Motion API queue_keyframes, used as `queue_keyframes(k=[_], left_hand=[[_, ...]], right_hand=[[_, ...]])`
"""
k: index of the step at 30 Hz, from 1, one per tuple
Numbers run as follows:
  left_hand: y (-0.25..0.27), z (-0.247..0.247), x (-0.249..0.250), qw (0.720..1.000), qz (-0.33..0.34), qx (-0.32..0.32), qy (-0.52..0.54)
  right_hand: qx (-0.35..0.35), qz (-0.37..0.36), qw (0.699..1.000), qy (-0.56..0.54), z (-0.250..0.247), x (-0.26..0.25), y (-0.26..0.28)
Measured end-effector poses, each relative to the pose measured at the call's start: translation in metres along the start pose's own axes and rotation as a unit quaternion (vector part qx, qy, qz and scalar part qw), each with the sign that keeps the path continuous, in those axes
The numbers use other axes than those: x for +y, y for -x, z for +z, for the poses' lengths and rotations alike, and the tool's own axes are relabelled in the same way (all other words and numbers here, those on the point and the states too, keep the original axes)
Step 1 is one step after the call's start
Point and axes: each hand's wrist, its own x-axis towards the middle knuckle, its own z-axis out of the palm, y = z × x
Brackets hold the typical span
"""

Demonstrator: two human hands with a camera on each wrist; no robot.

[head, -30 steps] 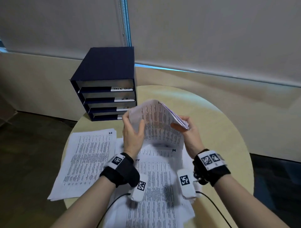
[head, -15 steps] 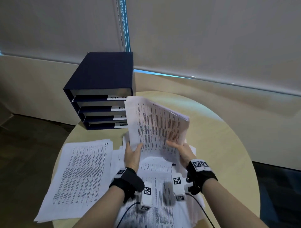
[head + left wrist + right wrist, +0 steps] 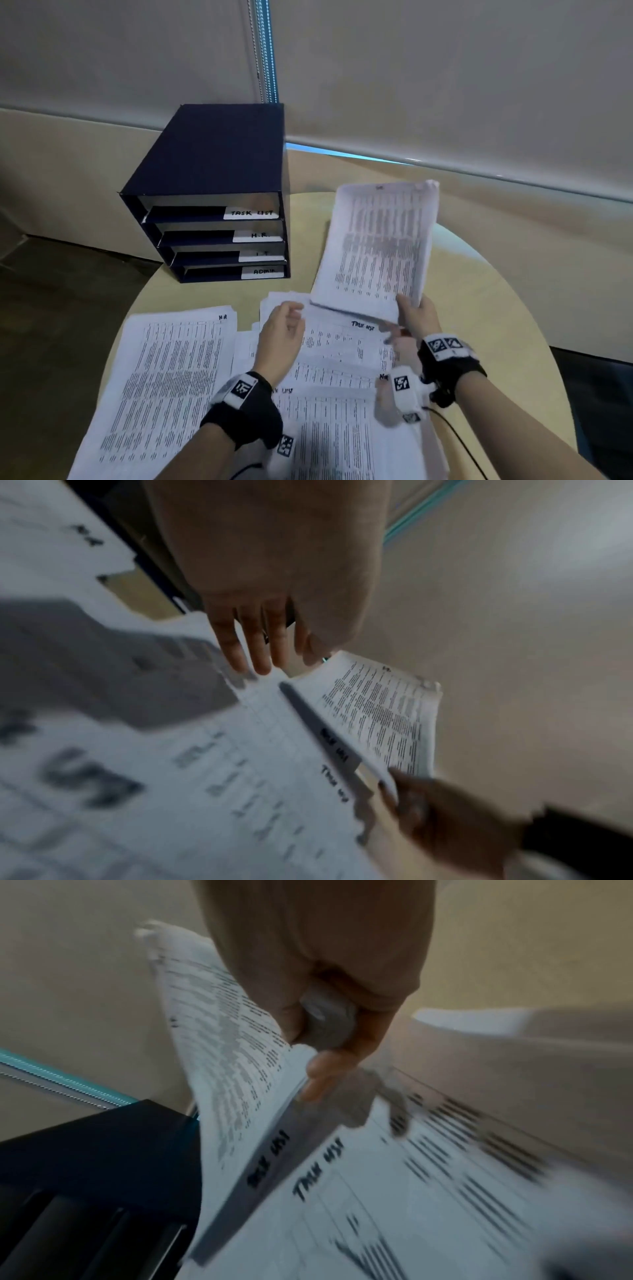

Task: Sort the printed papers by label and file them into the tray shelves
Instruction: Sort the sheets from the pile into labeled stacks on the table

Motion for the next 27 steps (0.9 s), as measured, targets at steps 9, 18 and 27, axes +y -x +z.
queue_keyframes(k=[9, 18, 27], left_hand=[[0.028, -0.038, -0.030, 0.942, 0.117, -0.149, -0.278], [0.020, -0.034, -0.022, 0.926, 0.147, -0.141, -0.318], [0.024, -0.041, -0.021, 0.952, 0.080, -0.124, -0.267]], right_hand=[[-0.053, 0.043, 0.985, 0.160, 0.040, -0.049, -0.067], [-0.017, -0.041, 0.915, 0.401, 0.052, -0.052, -0.033], [-0.081, -0.196, 0.889, 0.405, -0.012, 0.045, 0.054]])
